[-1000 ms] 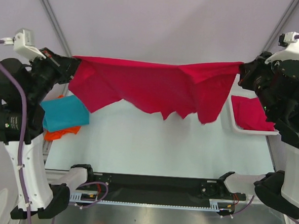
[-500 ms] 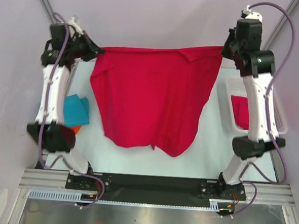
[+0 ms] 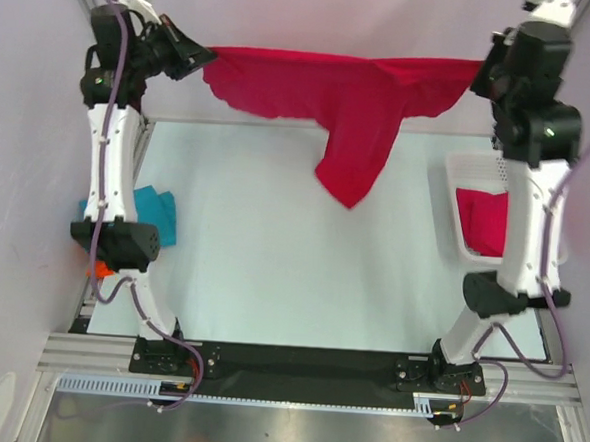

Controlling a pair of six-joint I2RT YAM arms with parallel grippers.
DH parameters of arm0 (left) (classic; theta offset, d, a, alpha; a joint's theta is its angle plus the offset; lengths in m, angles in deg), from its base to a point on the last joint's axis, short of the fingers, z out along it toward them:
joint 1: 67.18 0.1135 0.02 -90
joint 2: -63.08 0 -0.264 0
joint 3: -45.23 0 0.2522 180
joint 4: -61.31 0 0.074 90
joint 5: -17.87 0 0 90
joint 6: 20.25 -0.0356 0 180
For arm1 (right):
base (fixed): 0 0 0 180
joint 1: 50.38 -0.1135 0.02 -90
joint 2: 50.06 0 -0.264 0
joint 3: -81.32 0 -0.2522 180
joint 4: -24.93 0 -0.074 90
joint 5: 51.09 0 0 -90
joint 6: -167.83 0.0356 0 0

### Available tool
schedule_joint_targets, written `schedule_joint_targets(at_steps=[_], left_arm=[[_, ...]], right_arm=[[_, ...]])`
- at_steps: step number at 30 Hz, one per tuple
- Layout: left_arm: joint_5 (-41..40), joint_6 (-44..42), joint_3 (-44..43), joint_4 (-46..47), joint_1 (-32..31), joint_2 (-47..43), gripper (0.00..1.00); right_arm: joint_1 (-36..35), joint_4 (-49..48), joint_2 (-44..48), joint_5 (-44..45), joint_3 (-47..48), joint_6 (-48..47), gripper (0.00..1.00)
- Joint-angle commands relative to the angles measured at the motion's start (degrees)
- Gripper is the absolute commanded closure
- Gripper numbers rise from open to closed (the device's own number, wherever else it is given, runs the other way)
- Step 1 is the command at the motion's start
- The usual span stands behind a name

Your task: Fold and stack the t-shirts

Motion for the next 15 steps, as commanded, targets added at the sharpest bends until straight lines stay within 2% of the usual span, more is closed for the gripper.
schedule_joint_targets(at_steps=[1, 4, 5, 6, 9, 10, 11, 13, 15], left_arm=[[-1.9, -0.79, 5.2, 4.56, 1.07, -13.72, 1.0], [-2.88, -4.93, 16.61, 2.01, 1.15, -17.95, 1.0], [-2.62, -5.46, 23.87, 2.01, 1.15, -20.13, 1.0], [-2.09, -5.99, 27.94, 3.05, 1.07, -21.28, 1.0], [-0.6, -6.34, 43.68, 8.05, 0.98, -26.99, 1.0], [-0.42, -6.08, 47.2, 9.38, 0.98, -28.31, 1.0], [0.19, -5.99, 52.89, 10.17, 0.98, -29.2, 1.0], [0.81, -5.9, 57.32, 11.15, 0.8, -31.84, 1.0], [1.52, -6.08, 62.86, 11.5, 0.45, -34.81, 1.0]], right_arm=[[1.92, -4.89, 14.79, 10.95, -4.32, -3.58, 1.0], [2.0, -1.65, 17.78, 9.29, -14.77, -0.86, 1.0], [2.0, -0.51, 18.23, 6.5, -18.19, 1.33, 1.0], [2.09, 0.46, 19.1, 4.73, -25.01, 2.39, 1.0], [2.01, -2.23, 24.46, -3.01, -38.31, 5.65, 1.0], [2.0, -3.3, 25.95, -4.59, -47.31, 6.44, 1.0], [2.0, -4.18, 29.27, -7.22, -50.88, 6.97, 1.0], [1.83, -4.98, 31.84, -9.6, -59.83, 8.11, 1.0], [1.39, -3.58, 35.01, -10.23, -64.17, 8.9, 1.0]])
